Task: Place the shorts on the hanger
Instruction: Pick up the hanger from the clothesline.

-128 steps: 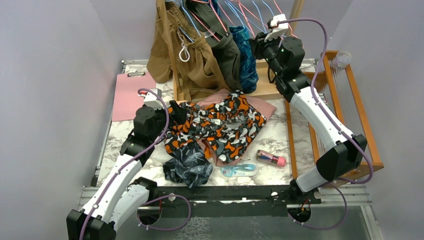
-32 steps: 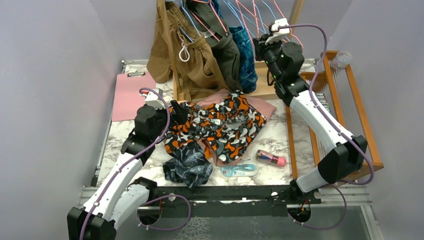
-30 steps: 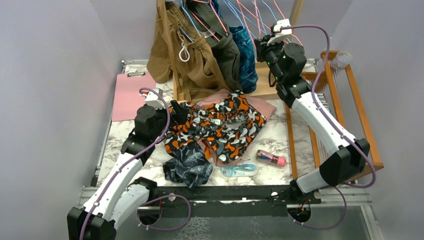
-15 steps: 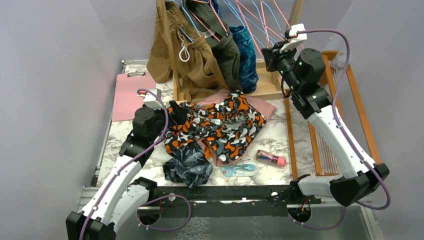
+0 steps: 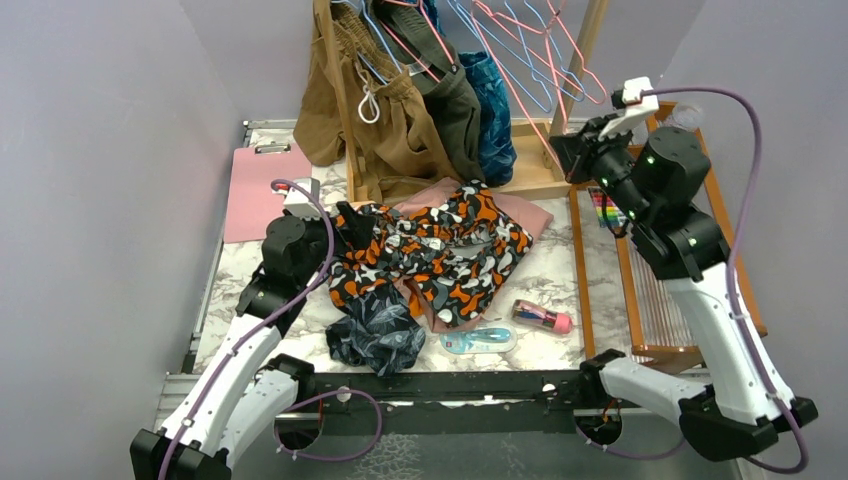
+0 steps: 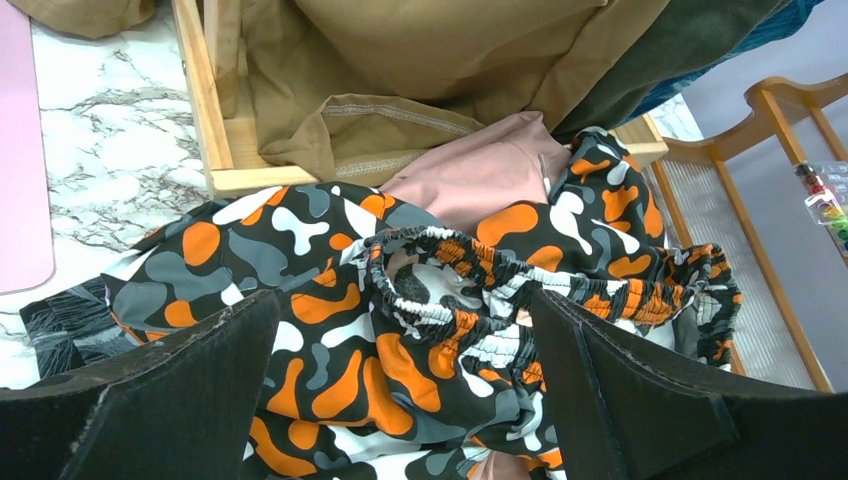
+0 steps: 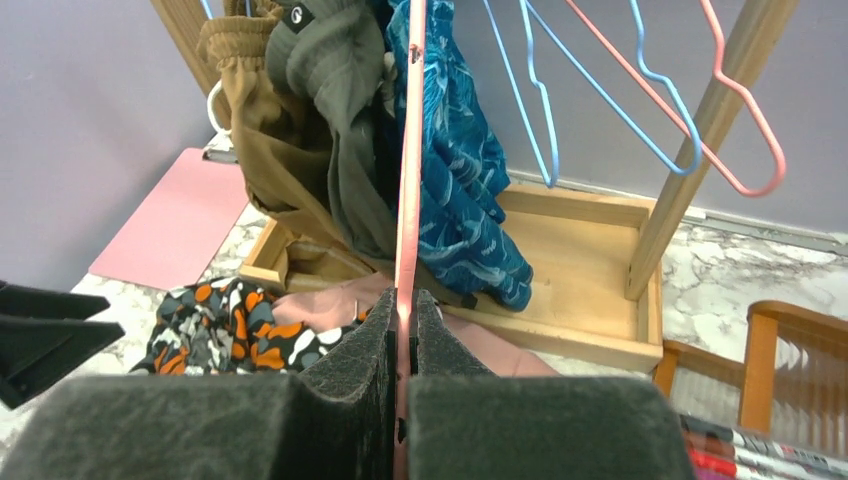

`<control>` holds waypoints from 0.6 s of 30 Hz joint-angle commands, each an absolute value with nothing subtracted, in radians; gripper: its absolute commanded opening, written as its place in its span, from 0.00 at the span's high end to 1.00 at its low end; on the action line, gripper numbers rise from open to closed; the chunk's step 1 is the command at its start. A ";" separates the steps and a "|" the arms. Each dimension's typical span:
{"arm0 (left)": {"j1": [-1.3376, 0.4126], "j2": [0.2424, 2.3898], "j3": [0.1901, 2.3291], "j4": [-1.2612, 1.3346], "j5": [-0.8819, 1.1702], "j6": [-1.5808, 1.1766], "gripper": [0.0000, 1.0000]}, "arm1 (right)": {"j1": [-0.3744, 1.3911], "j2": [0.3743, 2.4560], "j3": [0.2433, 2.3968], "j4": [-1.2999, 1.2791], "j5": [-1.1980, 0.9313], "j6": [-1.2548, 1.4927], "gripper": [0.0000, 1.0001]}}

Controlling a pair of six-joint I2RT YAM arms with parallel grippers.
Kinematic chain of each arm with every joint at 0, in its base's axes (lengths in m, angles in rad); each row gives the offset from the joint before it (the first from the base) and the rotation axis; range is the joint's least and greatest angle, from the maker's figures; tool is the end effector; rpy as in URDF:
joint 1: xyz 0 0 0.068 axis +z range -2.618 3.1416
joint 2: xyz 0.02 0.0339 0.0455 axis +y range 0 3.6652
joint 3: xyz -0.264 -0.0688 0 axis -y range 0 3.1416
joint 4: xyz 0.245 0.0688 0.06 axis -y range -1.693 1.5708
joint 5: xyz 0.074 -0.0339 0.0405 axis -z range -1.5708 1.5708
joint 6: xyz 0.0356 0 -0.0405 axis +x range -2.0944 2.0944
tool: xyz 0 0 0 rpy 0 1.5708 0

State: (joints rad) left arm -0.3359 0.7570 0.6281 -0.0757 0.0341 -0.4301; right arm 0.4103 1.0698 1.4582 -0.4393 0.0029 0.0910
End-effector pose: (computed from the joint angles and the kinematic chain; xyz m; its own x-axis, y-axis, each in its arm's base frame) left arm 0.1753 -0.0625 0.3005 -0.3249 -0.3280 -0.8871 0.2481 0.8756 -0.4146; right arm 0.1896 0.0823 0.4878 -0.0825 0.0632 -0.9946 -0.3903 0.9162 0.0906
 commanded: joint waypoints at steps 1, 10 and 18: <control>-0.339 0.738 0.635 -0.062 0.004 -0.427 0.01 | 0.406 0.998 1.492 -0.563 -0.010 0.118 0.99; -0.340 0.698 0.658 -0.092 -0.140 -0.396 0.01 | 0.406 0.909 1.608 -0.845 -0.021 0.241 0.99; -0.340 0.643 0.851 -0.203 -0.342 -0.446 0.01 | 0.416 0.859 1.637 -0.804 -0.335 0.212 0.99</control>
State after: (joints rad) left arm -0.3359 0.6857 0.7238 -0.1719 -0.2073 -0.4206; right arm 0.4103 0.8703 1.6268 -0.8322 -0.0883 0.2199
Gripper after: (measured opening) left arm 0.990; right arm 0.036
